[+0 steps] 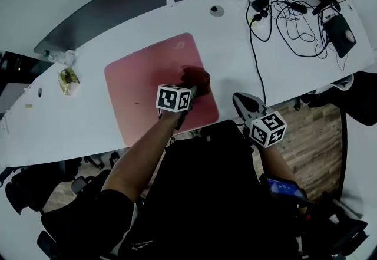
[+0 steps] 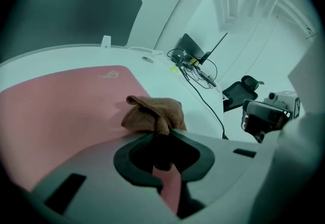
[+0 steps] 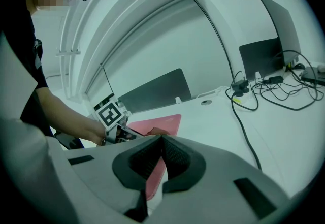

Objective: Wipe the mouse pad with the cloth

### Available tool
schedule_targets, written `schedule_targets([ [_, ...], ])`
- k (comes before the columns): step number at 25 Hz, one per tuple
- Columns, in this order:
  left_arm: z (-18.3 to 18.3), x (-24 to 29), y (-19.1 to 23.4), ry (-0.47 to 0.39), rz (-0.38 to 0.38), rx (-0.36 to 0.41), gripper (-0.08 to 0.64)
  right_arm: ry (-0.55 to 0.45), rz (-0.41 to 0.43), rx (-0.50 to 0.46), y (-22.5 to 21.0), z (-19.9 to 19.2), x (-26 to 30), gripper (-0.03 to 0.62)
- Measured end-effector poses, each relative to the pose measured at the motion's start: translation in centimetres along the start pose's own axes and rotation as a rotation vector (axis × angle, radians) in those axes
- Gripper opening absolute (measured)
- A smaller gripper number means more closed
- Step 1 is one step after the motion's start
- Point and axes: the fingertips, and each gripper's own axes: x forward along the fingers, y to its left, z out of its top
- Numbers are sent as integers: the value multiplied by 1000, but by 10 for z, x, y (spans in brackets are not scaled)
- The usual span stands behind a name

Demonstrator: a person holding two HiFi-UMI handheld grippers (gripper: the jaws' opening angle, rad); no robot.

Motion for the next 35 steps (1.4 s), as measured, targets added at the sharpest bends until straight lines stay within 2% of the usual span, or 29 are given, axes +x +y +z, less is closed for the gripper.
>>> schedule_targets([
  [5, -13, -8, 20, -13, -20, -44, 57, 6, 13, -18, 14, 2, 13, 26],
  [9, -18, -31, 45, -22, 57, -47, 57, 16, 48, -39, 26, 3, 25, 26],
  [21, -43, -85, 104, -60, 152, -104, 57, 42, 110, -86, 58, 7, 52, 26],
  [35, -77, -140, 157, -43, 250, -144, 57, 68, 173, -128, 87, 15, 88, 26],
])
